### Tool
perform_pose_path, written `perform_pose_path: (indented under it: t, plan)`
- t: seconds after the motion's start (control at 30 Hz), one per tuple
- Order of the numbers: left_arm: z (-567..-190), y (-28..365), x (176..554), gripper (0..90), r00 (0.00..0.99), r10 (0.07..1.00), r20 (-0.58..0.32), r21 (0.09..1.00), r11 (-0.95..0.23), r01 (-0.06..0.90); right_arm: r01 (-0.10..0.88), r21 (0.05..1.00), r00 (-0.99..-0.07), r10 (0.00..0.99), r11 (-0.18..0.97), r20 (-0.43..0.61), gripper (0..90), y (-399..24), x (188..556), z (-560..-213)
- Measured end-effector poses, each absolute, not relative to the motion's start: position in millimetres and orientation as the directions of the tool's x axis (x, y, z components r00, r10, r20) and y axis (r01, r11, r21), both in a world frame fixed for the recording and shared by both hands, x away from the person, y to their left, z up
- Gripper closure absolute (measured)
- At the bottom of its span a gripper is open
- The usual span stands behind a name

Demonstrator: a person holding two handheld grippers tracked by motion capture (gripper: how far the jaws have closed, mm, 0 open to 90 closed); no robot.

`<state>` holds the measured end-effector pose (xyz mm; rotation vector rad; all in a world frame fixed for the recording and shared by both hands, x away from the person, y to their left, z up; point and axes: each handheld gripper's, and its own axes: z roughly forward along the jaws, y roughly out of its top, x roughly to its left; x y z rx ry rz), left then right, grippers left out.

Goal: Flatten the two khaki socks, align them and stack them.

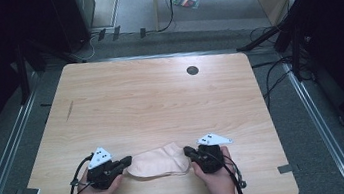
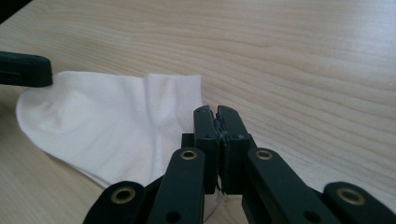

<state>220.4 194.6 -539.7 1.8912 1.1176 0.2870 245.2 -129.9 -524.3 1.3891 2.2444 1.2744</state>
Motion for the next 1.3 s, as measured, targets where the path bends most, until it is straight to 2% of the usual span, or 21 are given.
perform_pose_path:
  t: [0.2, 0.67, 0.93, 1.07, 1.23, 1.3]
  plan:
    - [-539.2, 195.0, 220.8, 90.0, 0.564, 0.792, -0.232, 0.785, -0.191, 0.59, 0.643, 0.744, -0.524, 0.813, 0.182, 0.254, 89.0, -132.9, 233.8, -512.4]
    - [-546.9, 189.9, 226.7, 90.0, 0.572, 0.791, -0.215, 0.77, -0.223, 0.598, 0.682, 0.694, -0.495, 0.844, 0.23, 0.206, 89.0, -133.8, 239.7, -532.6]
    - [-546.8, 192.3, 227.5, 90.0, 0.573, 0.789, -0.22, 0.766, -0.224, 0.603, 0.628, 0.753, -0.543, 0.802, 0.194, 0.247, 89.0, -131.9, 224.7, -501.1]
    - [-547.1, 192.9, 228.4, 90.0, 0.573, 0.788, -0.225, 0.762, -0.224, 0.607, 0.634, 0.746, -0.559, 0.787, 0.205, 0.26, 89.0, -129.9, 215.7, -491.6]
    - [-548.5, 191.0, 229.3, 90.0, 0.575, 0.788, -0.219, 0.761, -0.231, 0.606, 0.674, 0.698, -0.518, 0.828, 0.24, 0.216, 89.0, -136.4, 225.8, -514.3]
    - [-548.7, 189.6, 228.7, 90.0, 0.58, 0.789, -0.203, 0.761, -0.246, 0.6, 0.698, 0.676, -0.507, 0.83, 0.236, 0.234, 88.9, -138.4, 231.2, -525.0]
